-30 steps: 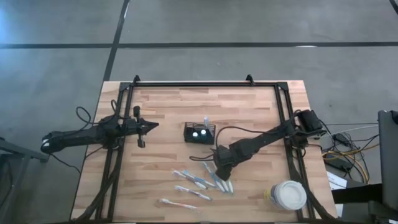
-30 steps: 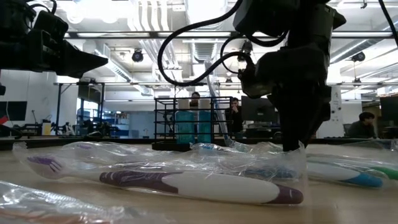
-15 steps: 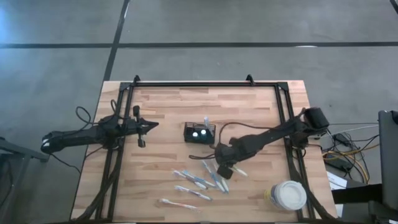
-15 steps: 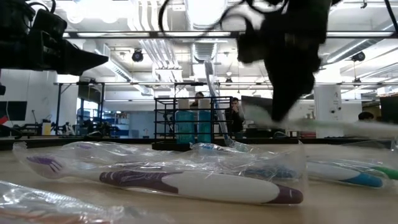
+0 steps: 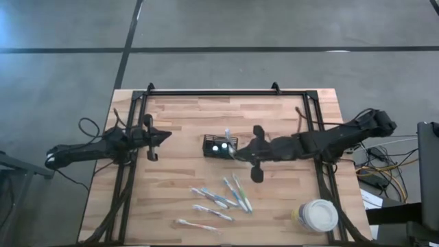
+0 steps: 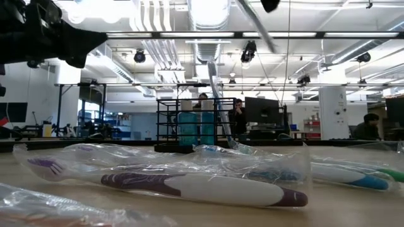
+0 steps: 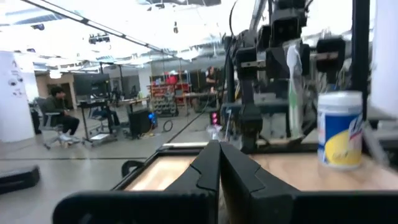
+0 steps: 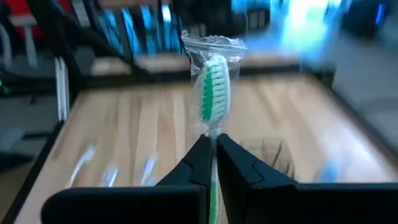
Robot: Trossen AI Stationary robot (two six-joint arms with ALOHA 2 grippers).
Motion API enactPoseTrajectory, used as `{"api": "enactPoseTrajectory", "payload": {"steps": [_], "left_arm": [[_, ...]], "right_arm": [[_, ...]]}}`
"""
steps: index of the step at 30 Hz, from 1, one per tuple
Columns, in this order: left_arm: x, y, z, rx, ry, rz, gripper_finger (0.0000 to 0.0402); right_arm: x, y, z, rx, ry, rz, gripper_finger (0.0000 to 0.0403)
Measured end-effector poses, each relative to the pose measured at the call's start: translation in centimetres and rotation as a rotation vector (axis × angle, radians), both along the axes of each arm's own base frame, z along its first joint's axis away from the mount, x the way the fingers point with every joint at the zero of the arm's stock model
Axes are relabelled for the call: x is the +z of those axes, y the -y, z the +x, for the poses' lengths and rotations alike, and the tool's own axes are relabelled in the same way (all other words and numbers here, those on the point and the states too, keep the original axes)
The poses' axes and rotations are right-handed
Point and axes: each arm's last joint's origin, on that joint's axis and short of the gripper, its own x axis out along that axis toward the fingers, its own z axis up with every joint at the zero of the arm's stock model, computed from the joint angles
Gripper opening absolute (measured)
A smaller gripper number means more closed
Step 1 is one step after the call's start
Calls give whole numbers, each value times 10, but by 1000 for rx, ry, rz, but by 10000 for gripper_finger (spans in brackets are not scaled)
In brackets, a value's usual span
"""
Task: Pick & Place toothbrushing station
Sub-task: Put the right green toothbrush into the wire organizer
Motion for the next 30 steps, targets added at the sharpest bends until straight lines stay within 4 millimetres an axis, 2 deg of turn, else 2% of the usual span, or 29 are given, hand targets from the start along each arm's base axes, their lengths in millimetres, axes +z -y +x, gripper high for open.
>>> {"api": "enactPoseTrajectory", "payload": {"steps": [4,10,17,22,30], "left_arm": [[1,0,0,-8,13,-26,12],[0,3,1,-117,-7,-8,8],[15,2,4,-106,-13,-43,13],[43,0,11,-70,-29,-69,55],[72,-1,39,-174,-121,-17,165]], "right_arm": [[-3,3,-4,33,162,-108,12],[-34,15,-1,29,261,-187,11],[-47,37,25,84,287,-147,11],[-39,42,57,125,305,-183,11],[-23,38,112,148,287,-296,11]]}}
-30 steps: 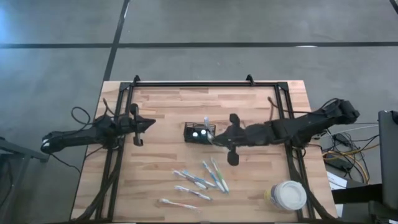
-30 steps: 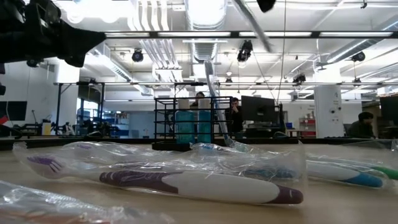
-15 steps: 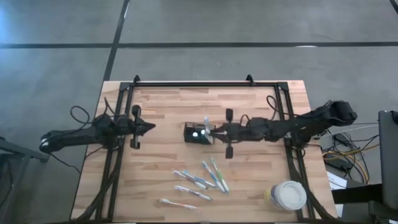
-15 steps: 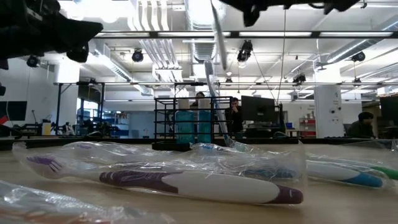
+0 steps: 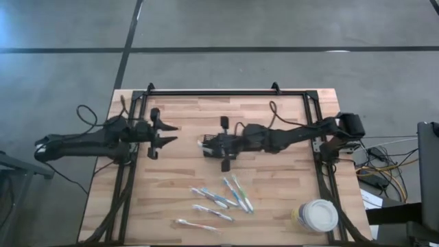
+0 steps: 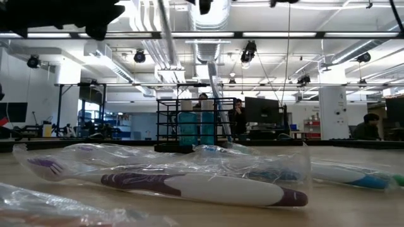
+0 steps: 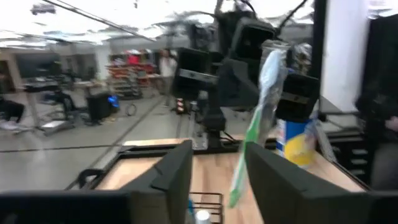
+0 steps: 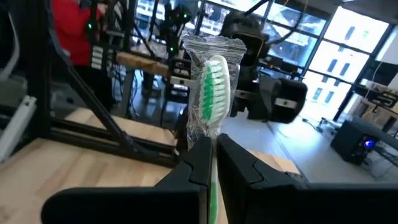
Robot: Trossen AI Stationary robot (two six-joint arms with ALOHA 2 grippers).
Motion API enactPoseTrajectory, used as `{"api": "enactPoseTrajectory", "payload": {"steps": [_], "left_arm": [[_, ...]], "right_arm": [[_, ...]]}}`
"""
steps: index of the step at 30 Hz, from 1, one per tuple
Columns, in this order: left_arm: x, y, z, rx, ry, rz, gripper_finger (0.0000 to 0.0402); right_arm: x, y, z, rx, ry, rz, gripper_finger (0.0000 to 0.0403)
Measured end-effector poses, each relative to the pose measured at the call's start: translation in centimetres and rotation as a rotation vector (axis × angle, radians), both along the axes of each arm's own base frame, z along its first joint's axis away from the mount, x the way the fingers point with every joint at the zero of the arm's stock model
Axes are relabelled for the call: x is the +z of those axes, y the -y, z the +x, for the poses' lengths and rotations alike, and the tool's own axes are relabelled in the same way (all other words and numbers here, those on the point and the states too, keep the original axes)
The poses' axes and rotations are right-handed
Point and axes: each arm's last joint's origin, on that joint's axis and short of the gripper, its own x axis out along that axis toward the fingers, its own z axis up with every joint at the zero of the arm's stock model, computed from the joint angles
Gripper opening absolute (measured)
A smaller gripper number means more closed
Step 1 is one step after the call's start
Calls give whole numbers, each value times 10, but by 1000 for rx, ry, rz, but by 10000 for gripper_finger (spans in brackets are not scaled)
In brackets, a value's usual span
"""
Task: Pick & Place toothbrushing station
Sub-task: Put the right green toothbrush into the wire organizer
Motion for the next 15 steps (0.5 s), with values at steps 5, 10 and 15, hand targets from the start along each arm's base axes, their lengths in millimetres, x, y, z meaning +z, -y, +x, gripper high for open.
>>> {"api": "enactPoseTrajectory", "payload": {"steps": [5,10,15], "left_arm": [[9,-1,18,-43,-45,9,227],[8,-1,29,-88,-81,14,264],[10,-1,37,-111,-68,23,277]], "right_arm": [[9,1,23,-7,6,-22,11],[18,9,29,-13,39,-22,11],[19,17,29,-1,46,2,11]]}}
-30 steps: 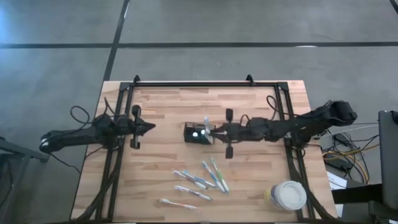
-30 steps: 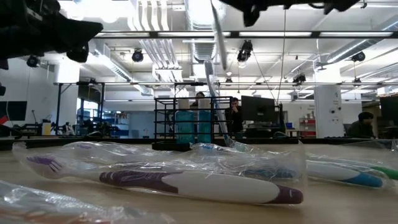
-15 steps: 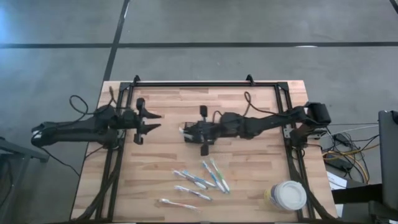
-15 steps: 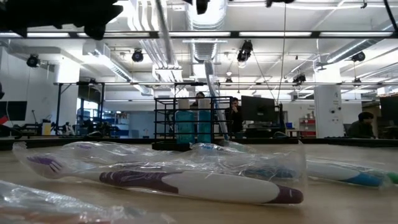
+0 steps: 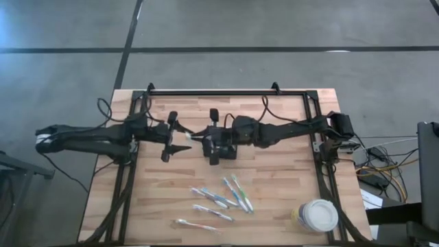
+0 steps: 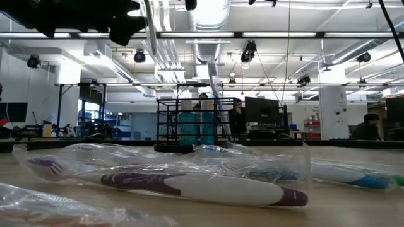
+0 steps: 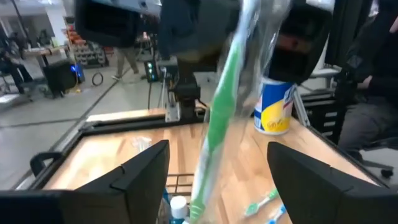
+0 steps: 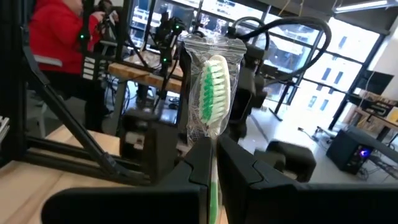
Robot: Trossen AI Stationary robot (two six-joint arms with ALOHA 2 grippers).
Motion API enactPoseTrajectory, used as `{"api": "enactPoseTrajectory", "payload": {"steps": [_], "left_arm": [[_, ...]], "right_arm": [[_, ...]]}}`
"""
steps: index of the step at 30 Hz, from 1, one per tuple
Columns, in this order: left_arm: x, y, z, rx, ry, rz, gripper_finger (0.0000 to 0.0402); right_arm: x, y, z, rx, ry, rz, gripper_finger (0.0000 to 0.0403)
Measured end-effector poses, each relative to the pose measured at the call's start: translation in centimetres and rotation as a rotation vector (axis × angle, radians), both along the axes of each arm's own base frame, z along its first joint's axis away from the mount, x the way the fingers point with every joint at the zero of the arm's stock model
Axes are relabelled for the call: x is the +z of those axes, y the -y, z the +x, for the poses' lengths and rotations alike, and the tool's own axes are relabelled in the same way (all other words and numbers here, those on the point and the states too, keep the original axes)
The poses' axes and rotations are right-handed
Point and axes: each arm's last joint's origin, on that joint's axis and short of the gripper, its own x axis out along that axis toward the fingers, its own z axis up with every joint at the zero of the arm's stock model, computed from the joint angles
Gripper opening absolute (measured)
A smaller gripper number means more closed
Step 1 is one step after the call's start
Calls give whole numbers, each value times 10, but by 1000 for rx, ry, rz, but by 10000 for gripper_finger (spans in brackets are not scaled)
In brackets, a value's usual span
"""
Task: Pick & Place toothbrushing station
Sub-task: Put the right green toothbrush into the wire organizer
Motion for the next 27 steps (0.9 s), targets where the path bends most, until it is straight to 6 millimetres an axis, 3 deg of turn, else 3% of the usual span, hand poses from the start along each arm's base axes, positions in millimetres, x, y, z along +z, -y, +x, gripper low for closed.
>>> {"api": "enactPoseTrajectory", "payload": {"steps": [17,22,27], "left_arm": [[10,-2,20,-42,81,11,261],[11,-1,20,-42,87,31,193],[13,-1,20,-69,101,52,77]], "right_arm": [[0,2,-1,-1,17,3,11],[-1,2,-1,-1,12,2,11],[-2,2,0,0,11,2,11]]}}
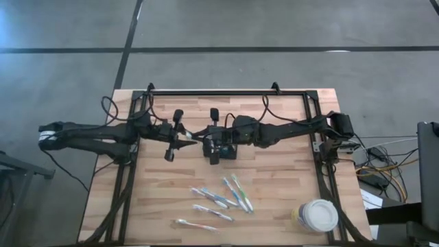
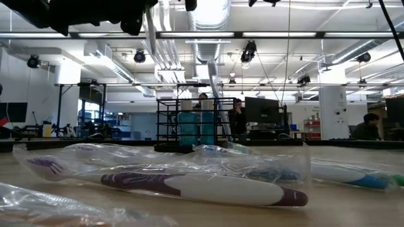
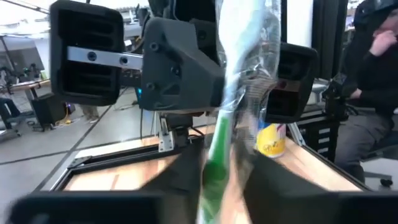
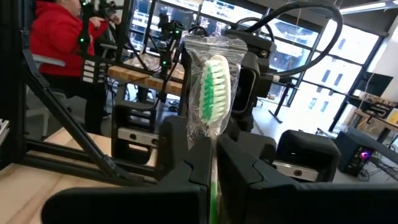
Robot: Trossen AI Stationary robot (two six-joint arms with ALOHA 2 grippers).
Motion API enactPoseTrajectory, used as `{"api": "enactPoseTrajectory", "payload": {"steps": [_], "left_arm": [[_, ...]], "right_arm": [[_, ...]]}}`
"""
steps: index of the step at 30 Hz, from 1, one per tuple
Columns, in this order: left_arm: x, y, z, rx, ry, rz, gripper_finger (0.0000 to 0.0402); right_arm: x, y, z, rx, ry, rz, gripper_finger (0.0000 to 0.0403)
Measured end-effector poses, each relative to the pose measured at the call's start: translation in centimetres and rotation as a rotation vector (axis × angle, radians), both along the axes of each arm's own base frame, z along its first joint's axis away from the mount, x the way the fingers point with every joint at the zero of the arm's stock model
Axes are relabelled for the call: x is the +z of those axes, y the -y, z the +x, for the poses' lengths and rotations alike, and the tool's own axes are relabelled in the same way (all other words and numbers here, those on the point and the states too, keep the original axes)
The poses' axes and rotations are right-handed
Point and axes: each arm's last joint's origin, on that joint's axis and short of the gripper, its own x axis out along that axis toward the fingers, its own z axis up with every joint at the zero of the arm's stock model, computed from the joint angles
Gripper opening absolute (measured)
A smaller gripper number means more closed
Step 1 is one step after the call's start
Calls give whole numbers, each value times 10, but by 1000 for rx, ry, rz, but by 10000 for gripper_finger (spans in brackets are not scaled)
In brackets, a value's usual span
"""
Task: Pick & Place toothbrushing station
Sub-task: Put the right green toothbrush into the wire organizer
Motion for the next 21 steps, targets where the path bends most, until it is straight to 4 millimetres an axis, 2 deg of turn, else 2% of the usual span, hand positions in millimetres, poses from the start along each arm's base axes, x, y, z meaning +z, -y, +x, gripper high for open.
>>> {"api": "enactPoseTrajectory", "payload": {"steps": [2,4,9,12,17,21], "left_arm": [[0,1,0,-23,0,17,37],[-1,1,0,-43,7,44,27],[-1,1,-1,-48,2,47,23],[1,2,-5,-49,8,48,23],[7,4,-26,-18,-42,60,23],[14,9,-60,-6,-30,99,22]], "right_arm": [[0,0,0,2,0,0,11],[0,0,0,4,0,0,11],[0,0,-1,0,-10,-3,13],[8,0,-8,-4,-35,-3,30],[40,1,-38,-6,-63,3,75],[53,-2,-75,9,-80,-3,89]]}}
